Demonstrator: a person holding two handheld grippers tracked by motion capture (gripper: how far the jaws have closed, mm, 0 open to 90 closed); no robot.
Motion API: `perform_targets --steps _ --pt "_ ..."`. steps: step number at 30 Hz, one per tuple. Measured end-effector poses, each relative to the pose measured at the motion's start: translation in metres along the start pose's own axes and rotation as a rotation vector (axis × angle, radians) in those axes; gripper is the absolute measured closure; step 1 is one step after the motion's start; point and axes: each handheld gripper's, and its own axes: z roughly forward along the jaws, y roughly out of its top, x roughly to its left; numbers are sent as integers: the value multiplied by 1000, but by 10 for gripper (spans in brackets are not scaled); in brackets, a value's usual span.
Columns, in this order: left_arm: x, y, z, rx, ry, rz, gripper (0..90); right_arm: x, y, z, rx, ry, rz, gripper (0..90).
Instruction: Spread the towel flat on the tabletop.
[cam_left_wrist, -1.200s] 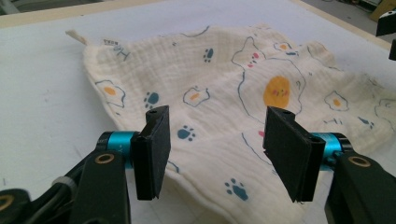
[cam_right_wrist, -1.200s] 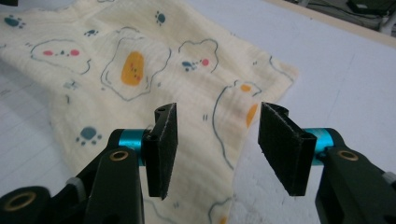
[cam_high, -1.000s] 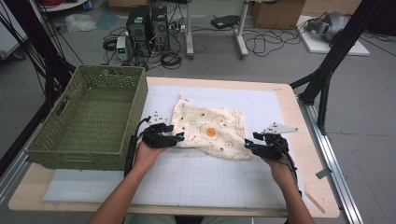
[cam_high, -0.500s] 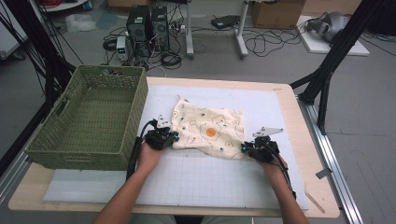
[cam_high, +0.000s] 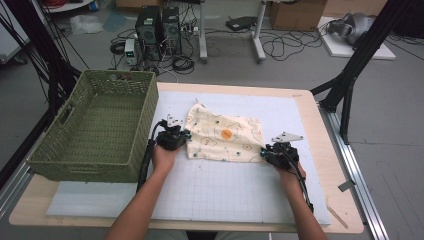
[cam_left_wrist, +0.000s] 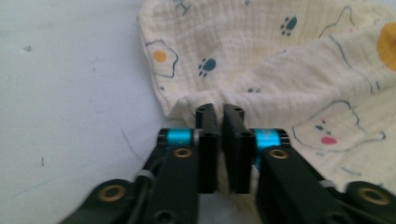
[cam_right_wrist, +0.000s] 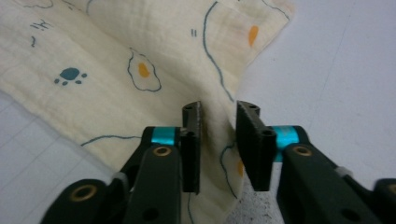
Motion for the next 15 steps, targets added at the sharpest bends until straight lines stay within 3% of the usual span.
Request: perform_targets --steps 3,9,13,15 --pt "3 1 -7 8 -19 -26 553 -3 1 -10 -60 25 14 604" --pt "-6 -3 -32 -22 -67 71 540 -3 0 -19 -62 41 -33 545" --pt "-18 -14 -38 0 -96 129 551 -1 -1 -29 -73 59 -16 508" --pt "-23 -18 -36 35 -110 164 555 1 -1 -30 -73 68 -23 515"
